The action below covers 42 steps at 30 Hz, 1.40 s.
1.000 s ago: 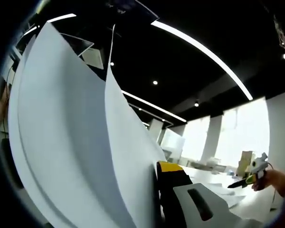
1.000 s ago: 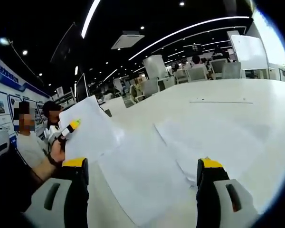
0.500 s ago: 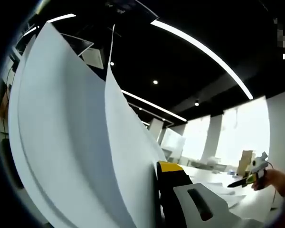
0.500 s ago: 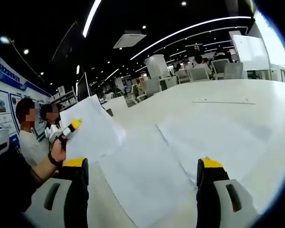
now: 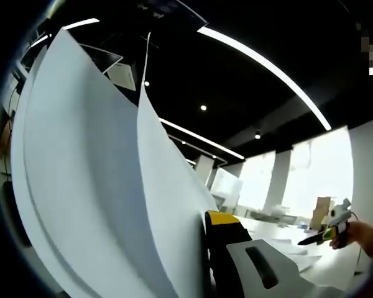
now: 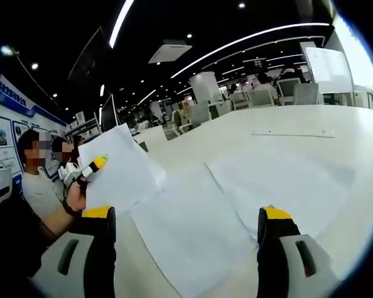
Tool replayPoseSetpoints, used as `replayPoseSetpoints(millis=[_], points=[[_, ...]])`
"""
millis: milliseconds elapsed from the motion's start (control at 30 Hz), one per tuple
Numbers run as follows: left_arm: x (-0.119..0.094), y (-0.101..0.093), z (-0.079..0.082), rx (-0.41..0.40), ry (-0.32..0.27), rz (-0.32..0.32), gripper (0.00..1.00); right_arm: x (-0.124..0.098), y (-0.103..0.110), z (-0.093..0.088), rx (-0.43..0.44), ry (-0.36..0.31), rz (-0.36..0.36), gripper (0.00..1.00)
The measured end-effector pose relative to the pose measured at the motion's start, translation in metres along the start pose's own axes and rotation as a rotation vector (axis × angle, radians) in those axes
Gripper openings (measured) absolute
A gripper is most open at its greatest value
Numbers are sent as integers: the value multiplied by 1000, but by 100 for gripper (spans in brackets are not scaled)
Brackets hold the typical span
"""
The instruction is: Organize the stack of printing papers by aligning and flattening the scattered papers on the table
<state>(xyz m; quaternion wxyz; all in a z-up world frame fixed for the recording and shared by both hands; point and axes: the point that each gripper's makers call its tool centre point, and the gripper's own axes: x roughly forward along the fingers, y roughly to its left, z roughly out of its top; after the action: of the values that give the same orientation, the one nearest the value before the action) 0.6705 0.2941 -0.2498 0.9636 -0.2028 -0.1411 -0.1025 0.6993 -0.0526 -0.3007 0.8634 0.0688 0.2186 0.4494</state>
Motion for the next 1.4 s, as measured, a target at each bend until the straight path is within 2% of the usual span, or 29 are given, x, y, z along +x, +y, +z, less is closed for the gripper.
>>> replayPoseSetpoints(millis=[533,767,967,1033,1133,1233,1400], points=[[0,0,1,-3,-5,-2,9,-4,5,-7,-9,6,-15,90],[0,1,1,-4,-5,-2,9,-4,2,-24,3,13,-35,89],[0,1,1,-3,-4,-2,10,-5,-3,-29,16,18,-52,90],[0,1,1,-3,-4,-2,10,-6,-5,-29,14,16,-58,90],[0,1,1,-2,-4,-2,10,-11,-12,-18,24,-22,-67,90],[0,1,1,-2,-4,-1,10,-15,-20,-10,-11,-45,-93,90],[1,2,1,-2,-4,0,10,-20,-36,-2,5,-66,-119,90]])
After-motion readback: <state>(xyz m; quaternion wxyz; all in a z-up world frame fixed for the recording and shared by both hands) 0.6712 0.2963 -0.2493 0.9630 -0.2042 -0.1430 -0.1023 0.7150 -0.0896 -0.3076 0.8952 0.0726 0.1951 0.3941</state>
